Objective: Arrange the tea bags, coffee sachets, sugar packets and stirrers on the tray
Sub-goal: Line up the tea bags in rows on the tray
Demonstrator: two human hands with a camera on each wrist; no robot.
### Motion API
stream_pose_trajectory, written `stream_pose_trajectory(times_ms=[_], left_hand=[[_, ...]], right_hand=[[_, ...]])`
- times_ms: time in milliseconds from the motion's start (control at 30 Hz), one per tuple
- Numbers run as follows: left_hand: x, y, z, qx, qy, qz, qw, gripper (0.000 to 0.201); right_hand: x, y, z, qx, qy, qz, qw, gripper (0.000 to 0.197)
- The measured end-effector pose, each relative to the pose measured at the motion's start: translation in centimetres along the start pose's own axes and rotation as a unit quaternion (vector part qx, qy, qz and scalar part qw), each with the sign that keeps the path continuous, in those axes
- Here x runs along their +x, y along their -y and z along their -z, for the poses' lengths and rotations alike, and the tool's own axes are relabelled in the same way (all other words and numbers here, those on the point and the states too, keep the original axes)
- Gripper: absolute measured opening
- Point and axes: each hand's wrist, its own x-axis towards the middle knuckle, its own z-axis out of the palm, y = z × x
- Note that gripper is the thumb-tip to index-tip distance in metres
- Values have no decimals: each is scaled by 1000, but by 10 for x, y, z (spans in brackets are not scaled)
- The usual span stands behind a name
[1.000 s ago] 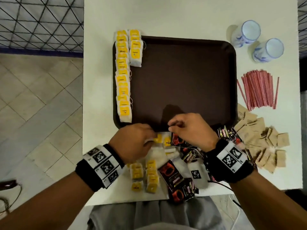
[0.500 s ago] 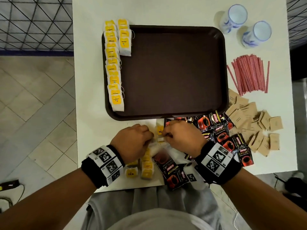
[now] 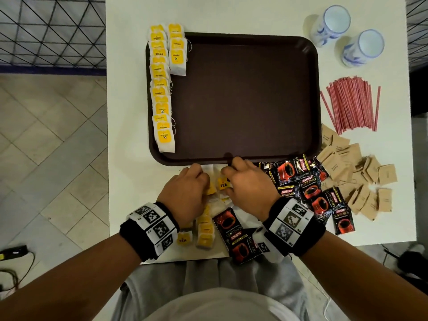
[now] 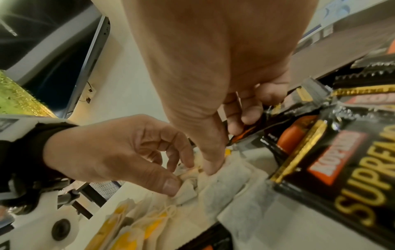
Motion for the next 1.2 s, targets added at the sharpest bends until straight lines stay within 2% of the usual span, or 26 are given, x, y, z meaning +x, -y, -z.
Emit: stream_pose_trajectory(times_ms=[167,300,467,533,633,733,867,1000,1200], left_hand=[[-1,0,0,-47,-3,-4,999,9],[-5,4,-1,-67,-33,-10,997,5],[-9,8,-1,-144,-68,-42,986,20],[-12,8,3,-176,-73,-36,981,16],[-16,10,11,-232,-87,-6,969,5],[-17,14,12,-275,-85,11,958,17],[-16,16,14,-322,-83,37,942,38],[-15,18,15,-342,-82,26,936,26],[-15,22,14,-364,-100,-11,926,26]], right_hand=[[1,1,-5,5,-29,8,1000,30],[1,0,-10,9,-56,25,998,25],[-2,0,-13,23,-75,57,995,13],[-2,-1,-10,29,-75,61,995,15],[-2,-1,-6,10,-45,62,997,29],[-2,-2,-8,-7,-35,60,998,37],[-2,-2,-12,-3,-49,70,996,37],[-1,-3,-17,-2,-82,97,992,23],[-7,-4,-17,48,-140,144,978,5]])
